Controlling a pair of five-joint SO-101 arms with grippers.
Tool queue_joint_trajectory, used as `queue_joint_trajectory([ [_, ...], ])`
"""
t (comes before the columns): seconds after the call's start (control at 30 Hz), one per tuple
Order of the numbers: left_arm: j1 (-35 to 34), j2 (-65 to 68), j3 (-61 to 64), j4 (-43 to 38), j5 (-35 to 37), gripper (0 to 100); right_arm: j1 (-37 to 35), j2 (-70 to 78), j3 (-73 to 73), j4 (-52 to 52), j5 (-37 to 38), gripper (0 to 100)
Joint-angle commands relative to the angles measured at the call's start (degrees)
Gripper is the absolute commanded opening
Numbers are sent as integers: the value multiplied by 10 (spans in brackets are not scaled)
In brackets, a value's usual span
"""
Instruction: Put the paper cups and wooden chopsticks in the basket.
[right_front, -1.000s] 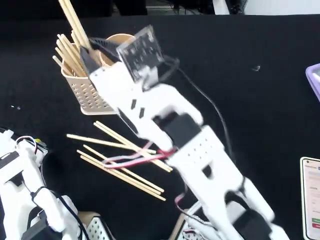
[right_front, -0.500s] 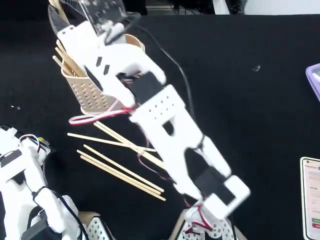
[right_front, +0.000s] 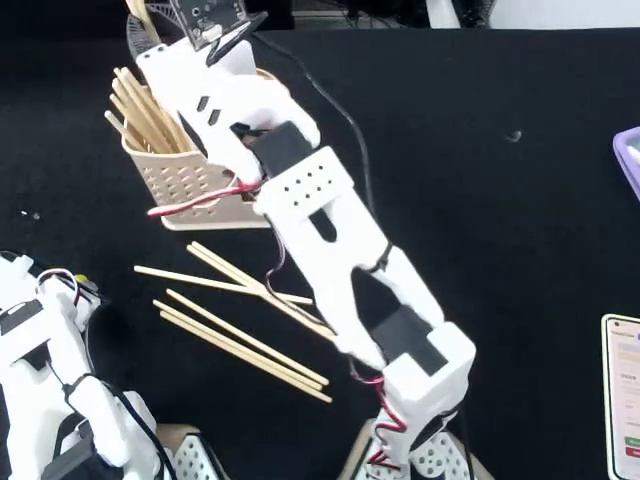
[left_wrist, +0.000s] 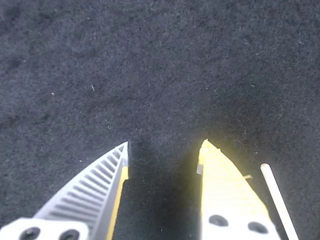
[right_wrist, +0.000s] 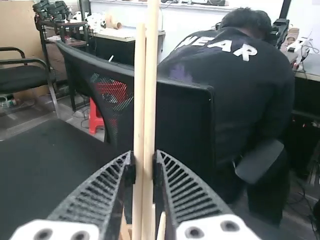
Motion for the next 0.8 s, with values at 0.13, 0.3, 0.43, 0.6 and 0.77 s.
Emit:
queue_joint_trajectory([
  [0.13,8,-14,-15,-6,-2,224,1,-8,78,-14,-5,11],
  [0.3,9,-14,-15,-6,-21,224,0,-40,112,-14,-5,11],
  [0.43,9,-14,-15,-6,-21,224,-11,-85,161,-14,-4,11],
  [0.6,9,-14,-15,-6,-23,224,-33,-145,245,-64,0,11],
  [0.77,9,-14,-15,-6,-24,224,-33,-184,334,-164,0,11],
])
